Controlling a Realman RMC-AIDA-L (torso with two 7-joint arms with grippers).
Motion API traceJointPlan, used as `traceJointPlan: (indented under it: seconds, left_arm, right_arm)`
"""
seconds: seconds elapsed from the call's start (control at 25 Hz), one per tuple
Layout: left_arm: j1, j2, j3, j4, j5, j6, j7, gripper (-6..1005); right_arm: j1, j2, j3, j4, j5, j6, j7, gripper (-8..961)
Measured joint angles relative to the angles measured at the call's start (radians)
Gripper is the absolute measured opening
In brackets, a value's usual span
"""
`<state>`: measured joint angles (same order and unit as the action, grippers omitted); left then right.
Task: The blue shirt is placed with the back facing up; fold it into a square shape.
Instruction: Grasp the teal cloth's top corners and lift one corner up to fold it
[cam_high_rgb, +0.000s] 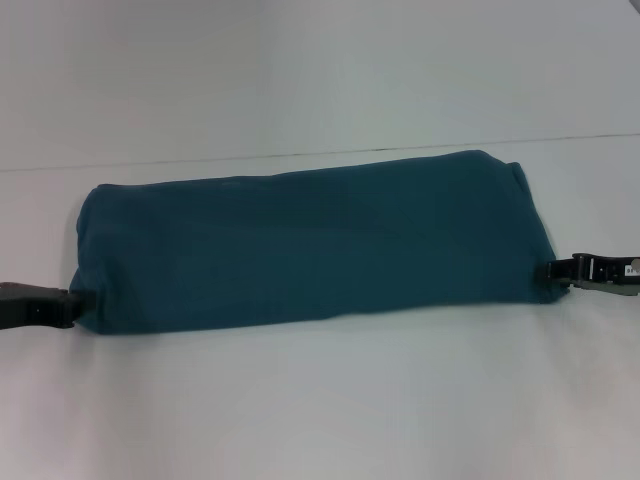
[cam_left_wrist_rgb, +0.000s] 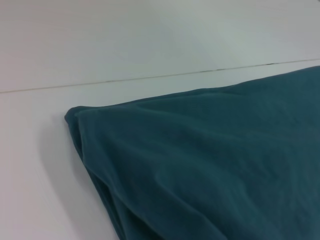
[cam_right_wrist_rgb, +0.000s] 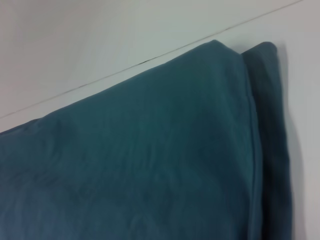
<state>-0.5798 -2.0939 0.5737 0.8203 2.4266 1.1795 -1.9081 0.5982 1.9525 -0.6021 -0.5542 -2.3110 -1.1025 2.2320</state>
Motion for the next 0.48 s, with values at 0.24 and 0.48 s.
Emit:
traceJointPlan:
  seconds: [0.24,0.48]
  left_arm:
    - [0.0,0.0,0.0,-0.001,0.004,-0.001,0.0,2]
    - [0.0,-0.001,0.0,-0.002,0.005,-0.002,0.0,2]
  right_arm:
    - [-0.009,0.0,0.001,-0.003,0.0,0.007,0.004,259]
    - [-0.017,0.0,0.003,-0.003,0.0,0.009,0.002,88]
